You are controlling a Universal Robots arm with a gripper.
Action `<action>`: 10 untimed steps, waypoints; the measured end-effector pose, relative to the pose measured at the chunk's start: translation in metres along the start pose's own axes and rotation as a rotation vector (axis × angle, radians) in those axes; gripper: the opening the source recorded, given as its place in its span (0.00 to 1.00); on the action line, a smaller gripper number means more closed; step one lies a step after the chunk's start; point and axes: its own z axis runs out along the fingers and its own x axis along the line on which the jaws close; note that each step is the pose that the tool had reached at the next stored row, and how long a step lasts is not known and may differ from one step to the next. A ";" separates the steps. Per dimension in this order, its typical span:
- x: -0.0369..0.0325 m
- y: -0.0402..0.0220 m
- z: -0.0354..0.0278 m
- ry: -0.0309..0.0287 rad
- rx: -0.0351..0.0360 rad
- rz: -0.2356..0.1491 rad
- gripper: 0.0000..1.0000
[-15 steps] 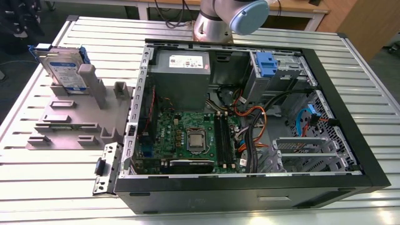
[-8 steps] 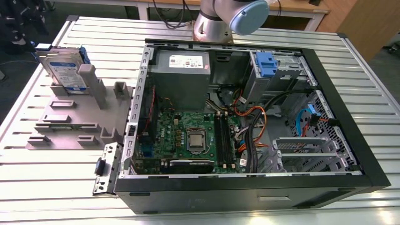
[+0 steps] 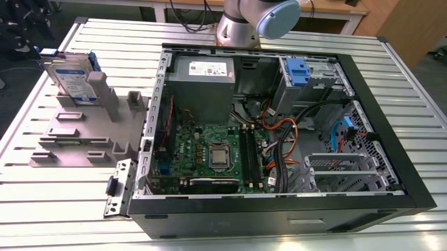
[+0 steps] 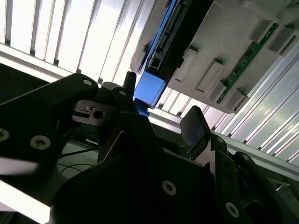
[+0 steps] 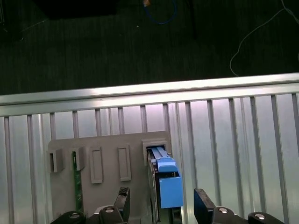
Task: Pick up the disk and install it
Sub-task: 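Pick up the disk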
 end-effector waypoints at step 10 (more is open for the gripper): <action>0.0001 0.0000 0.0020 -0.0001 0.0000 0.000 0.65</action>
